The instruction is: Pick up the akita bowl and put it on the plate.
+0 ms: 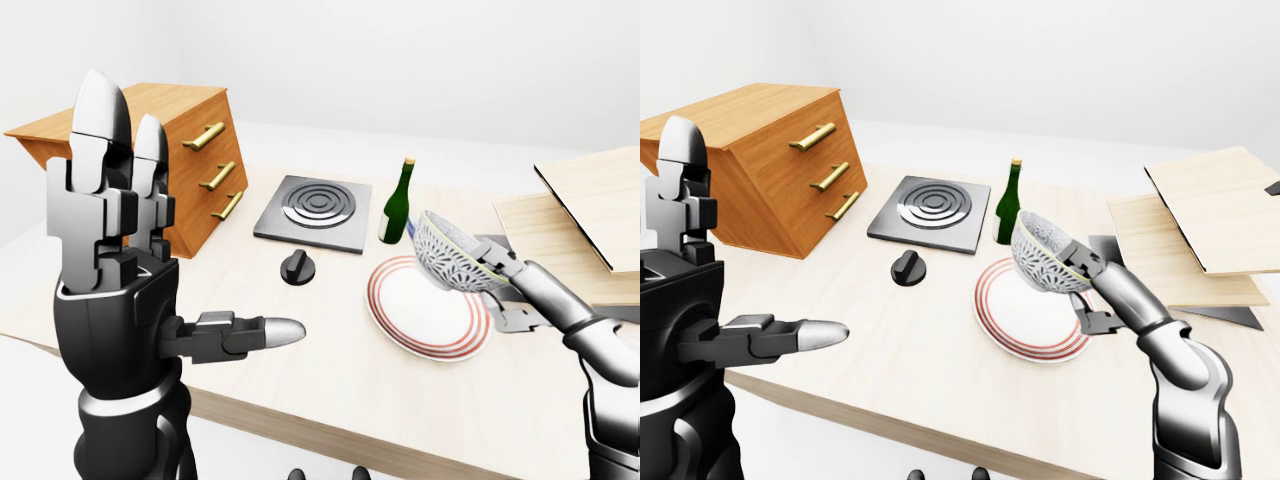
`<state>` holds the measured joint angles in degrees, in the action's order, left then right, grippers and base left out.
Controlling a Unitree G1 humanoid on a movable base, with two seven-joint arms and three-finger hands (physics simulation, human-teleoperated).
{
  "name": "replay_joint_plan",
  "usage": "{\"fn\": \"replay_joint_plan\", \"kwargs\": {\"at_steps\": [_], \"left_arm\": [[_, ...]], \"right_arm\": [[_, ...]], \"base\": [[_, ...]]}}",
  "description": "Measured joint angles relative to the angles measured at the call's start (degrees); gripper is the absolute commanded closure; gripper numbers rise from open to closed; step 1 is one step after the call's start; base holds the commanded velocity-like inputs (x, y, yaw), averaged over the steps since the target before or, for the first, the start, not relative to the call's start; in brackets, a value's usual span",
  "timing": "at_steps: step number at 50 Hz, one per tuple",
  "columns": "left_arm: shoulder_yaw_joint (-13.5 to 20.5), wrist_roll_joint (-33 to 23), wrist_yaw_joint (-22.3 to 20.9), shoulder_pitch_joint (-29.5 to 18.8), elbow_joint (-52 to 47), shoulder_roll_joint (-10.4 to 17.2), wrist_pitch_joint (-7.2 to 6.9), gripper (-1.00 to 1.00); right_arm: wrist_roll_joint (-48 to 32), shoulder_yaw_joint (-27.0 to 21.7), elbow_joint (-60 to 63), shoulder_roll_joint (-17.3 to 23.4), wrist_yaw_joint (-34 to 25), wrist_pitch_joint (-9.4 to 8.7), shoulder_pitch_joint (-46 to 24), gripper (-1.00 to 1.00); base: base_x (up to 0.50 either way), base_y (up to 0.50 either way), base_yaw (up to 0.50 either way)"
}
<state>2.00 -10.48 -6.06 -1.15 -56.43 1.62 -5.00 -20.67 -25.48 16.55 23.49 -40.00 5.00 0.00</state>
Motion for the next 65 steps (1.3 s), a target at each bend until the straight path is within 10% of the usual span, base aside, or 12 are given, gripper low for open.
{"fn": "replay_joint_plan", "kwargs": {"at_steps": [60,61,62,65], "left_arm": [[0.62,0.43,0.16,0.40,-0.20,-0.03,0.00,-0.94],[0.62,0.44,0.16,0.42,-0.21,-0.03,0.00,-0.94],[0.63,0.46,0.17,0.45,-0.21,-0.04,0.00,-0.95],[0.66,0.51,0.19,0.56,-0.16,-0.05,0.00,-1.00]], "right_arm": [[-13.69,4.67,-11.00,0.71,0.00,-0.02,-1.39,1.00],[-13.63,4.73,-10.83,0.66,0.00,0.00,-1.36,0.44],[-13.58,4.74,-10.66,0.57,0.01,0.00,-1.40,-0.82],[-13.22,4.87,-10.07,0.32,0.00,0.00,-1.57,-1.00]], "base": [[0.00,0.00,0.00],[0.00,0.00,0.00],[0.00,0.00,0.00],[0.00,0.00,0.00]]}}
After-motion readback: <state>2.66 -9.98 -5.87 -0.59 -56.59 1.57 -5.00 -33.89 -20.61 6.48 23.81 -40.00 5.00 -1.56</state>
